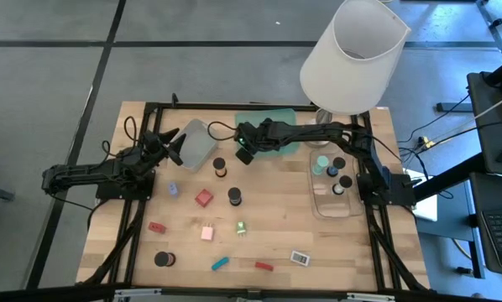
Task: Pick & Place Office items
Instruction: Put the right red charger adapter into the green bin, then put the white digital clock into the gray bin
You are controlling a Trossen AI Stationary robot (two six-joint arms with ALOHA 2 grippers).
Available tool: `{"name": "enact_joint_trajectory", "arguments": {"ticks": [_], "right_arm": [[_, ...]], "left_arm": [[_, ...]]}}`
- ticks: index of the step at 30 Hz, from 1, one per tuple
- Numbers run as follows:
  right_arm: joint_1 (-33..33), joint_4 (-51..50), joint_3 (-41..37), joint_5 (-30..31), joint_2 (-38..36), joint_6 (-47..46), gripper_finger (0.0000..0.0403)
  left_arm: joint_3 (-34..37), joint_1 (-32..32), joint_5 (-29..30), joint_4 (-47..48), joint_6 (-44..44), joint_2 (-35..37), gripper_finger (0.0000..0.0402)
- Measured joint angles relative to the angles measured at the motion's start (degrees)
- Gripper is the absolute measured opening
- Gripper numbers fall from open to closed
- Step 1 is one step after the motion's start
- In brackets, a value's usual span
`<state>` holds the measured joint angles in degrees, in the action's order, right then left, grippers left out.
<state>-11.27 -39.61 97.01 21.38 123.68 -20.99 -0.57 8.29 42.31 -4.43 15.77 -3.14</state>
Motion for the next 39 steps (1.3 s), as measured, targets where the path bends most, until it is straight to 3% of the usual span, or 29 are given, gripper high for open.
{"name": "enact_joint_trajectory", "arguments": {"ticks": [13, 22, 28, 34, 39], "right_arm": [[-0.1, 0.0, -3.3, 0.6, 0.0, 0.4, 0.0138], [-0.2, -0.1, -3.1, 3.5, 0.0, 0.5, 0.0214], [0.1, -8.2, 3.6, 3.7, -0.5, 2.1, 0.0258], [5.0, -15.6, 8.0, 2.7, -6.5, 4.1, 0.0267], [13.3, -22.8, 8.0, -3.0, -12.1, 2.0, 0.0267]], "left_arm": [[0.0, 0.0, 0.0, 0.0, 0.0, 0.0, 0.019], [0.0, 0.0, 0.0, 0.0, 0.0, 0.0, 0.019], [0.0, 0.0, 0.0, 0.0, 0.0, 0.0, 0.0191], [0.0, 0.0, 0.0, 0.0, 0.0, 0.0, 0.019], [0.0, 0.0, 0.0, 0.0, 0.0, 0.0, 0.0191]]}}
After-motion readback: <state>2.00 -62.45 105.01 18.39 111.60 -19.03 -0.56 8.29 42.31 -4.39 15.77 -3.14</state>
